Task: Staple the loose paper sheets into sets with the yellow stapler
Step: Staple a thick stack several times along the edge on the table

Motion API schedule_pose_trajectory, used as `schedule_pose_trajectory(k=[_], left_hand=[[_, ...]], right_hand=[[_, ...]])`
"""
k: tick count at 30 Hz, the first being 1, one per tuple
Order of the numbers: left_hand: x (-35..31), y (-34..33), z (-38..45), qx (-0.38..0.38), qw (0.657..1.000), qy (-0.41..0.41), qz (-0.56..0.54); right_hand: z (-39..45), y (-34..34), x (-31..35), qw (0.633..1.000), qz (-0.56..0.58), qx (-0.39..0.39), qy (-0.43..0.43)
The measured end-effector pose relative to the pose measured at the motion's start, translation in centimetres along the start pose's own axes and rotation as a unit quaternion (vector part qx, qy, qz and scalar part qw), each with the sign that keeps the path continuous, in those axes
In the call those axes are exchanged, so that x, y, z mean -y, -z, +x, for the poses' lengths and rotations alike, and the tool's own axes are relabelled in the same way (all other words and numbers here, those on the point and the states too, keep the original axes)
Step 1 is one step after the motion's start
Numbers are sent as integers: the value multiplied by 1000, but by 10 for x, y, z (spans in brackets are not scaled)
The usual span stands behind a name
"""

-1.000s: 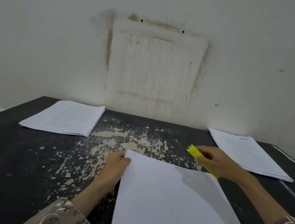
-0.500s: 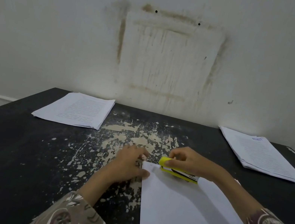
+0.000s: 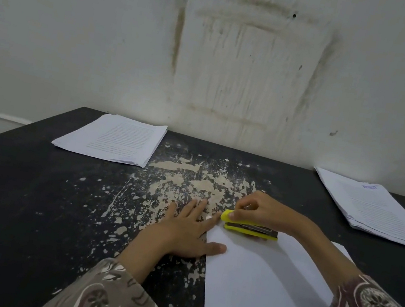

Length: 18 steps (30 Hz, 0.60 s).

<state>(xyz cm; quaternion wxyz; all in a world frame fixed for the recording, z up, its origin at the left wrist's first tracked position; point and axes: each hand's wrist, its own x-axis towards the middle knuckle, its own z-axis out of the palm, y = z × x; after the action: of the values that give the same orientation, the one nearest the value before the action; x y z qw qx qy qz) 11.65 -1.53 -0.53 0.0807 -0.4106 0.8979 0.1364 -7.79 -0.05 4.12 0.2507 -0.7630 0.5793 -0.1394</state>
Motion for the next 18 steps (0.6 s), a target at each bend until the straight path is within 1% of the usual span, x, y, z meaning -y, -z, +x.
schedule_pose_trajectory(k=[2, 9, 18], left_hand=[[0, 1, -1, 3, 1000, 0, 2], [-2, 2, -3, 7, 1000, 6, 5], [-4, 2, -4, 10, 1000, 8, 4]], right_hand=[[0, 0, 2, 1000, -9, -3, 1], [-1, -4, 10, 995, -97, -10, -3], [-4, -14, 14, 993, -109, -43, -26]])
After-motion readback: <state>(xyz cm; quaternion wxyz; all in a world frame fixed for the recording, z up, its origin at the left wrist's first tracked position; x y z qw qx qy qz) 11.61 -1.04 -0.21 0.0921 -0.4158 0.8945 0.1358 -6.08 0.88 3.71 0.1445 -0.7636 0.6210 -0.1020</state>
